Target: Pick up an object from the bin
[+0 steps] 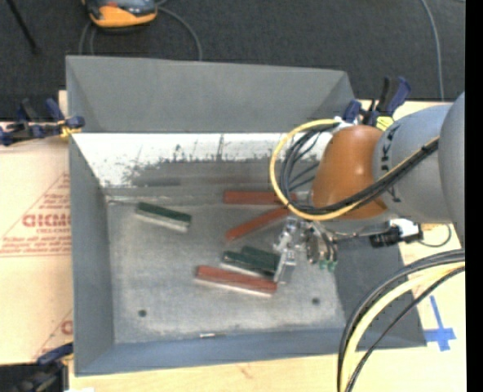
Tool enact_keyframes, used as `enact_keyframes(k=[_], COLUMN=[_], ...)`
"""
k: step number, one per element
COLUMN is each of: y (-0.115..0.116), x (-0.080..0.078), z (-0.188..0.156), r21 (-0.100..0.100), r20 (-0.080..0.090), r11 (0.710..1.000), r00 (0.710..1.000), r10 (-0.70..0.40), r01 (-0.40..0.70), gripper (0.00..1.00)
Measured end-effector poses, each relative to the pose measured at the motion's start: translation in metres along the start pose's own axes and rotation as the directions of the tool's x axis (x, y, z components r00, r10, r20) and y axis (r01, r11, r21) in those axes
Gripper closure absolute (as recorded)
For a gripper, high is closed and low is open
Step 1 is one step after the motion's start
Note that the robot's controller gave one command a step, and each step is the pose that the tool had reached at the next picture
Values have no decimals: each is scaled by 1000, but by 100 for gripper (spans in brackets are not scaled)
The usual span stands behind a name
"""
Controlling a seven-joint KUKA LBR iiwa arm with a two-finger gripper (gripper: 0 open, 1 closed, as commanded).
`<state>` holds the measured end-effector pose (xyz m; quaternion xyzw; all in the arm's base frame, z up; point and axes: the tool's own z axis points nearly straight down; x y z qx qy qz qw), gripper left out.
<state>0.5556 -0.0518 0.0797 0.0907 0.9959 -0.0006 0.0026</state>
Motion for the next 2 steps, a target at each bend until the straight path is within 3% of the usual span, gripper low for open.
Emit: enact_keyframes(k=[1, 2], y=[0, 2], x=[0, 6], z=[0, -144], r21=[0, -1], r20=[0, 0], r11=[1000, 999], r00=[1000, 999], r10=[-1, -37], r01=[1, 37], gripper=[100, 100])
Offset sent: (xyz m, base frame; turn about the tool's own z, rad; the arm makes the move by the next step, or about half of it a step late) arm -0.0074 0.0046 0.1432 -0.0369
